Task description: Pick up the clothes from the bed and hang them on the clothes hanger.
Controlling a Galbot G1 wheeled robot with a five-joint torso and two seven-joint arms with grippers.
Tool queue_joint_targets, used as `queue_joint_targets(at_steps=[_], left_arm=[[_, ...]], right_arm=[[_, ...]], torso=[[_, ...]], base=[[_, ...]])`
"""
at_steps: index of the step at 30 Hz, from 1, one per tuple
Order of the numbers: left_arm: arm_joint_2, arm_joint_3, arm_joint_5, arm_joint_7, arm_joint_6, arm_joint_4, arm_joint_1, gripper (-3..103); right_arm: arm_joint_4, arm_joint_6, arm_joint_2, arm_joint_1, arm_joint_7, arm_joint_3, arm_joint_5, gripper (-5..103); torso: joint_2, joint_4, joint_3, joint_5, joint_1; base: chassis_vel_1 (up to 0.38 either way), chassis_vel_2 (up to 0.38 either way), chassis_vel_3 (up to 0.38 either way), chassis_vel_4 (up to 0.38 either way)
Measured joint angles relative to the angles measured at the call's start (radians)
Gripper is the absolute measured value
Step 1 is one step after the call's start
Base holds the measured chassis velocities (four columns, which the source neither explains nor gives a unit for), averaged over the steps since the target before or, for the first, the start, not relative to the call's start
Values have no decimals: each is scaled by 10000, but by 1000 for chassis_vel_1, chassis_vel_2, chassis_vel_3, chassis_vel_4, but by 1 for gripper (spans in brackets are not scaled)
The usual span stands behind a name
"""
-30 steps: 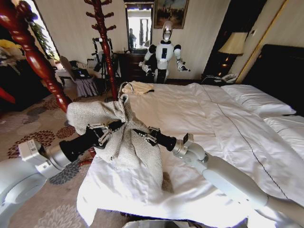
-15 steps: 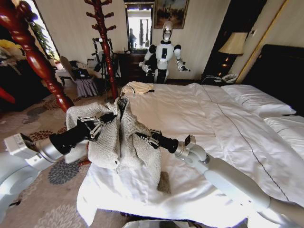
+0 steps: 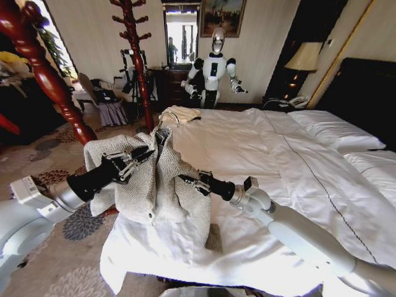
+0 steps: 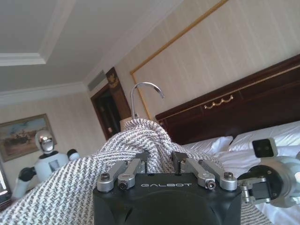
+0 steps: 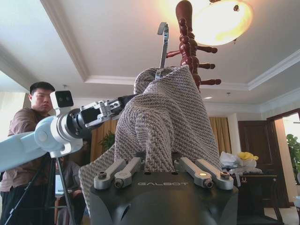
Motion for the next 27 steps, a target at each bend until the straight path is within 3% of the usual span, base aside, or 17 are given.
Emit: queue_joint_targets(at_steps=[3,4,8,9,12,13,16,18,20,27], left_arm=[[-30,-28,-481,893,-392,237,9,44],[-30,-28,-481,893,-392,237,9,44],[-123,-156,-658,2003,-781,455,-30,60],[-123,-156,-658,2003,-781,455,-30,60],[-301,-300,-706,2528,-882,481,-54,77],[-301,-300,-706,2528,-882,481,-54,77],[-449,-483,-1197,2694,-1041,285,-155,93],[-427,-536,-1463,2624,-1080,246,-242,93],[-217,-600,-1822,2530,-1093,337,-433,99],[775,-954,-1932,2621,-939,1585,-707,100]], right_arm=[[184,-44,-35,-115,45,73,608,20],[184,-44,-35,-115,45,73,608,20],[354,-139,-122,-388,124,298,1454,20],[354,-139,-122,-388,124,298,1454,20],[436,-163,-200,-678,126,535,1781,20],[436,-163,-200,-678,126,535,1781,20],[525,-164,-413,-1247,45,1083,1758,20],[532,-163,-545,-1519,-32,1342,1603,20],[546,-157,-831,-2054,-242,1858,1218,20],[430,-101,-998,-2378,-775,2168,228,20]], torso=[[0,1,0,-1,1],[0,1,0,-1,1],[0,0,-1,0,0],[0,0,-1,0,0],[0,0,0,0,0],[0,0,0,0,0],[0,4,-1,0,0],[0,5,-1,0,0],[1,-3,-1,2,-1],[1,4,-1,0,0]], base=[[0,0,0,0],[0,0,0,0],[0,0,0,0],[0,0,0,0],[0,0,0,0],[0,0,0,0],[0,0,0,0],[0,0,0,0],[0,0,0,0],[0,0,0,0]])
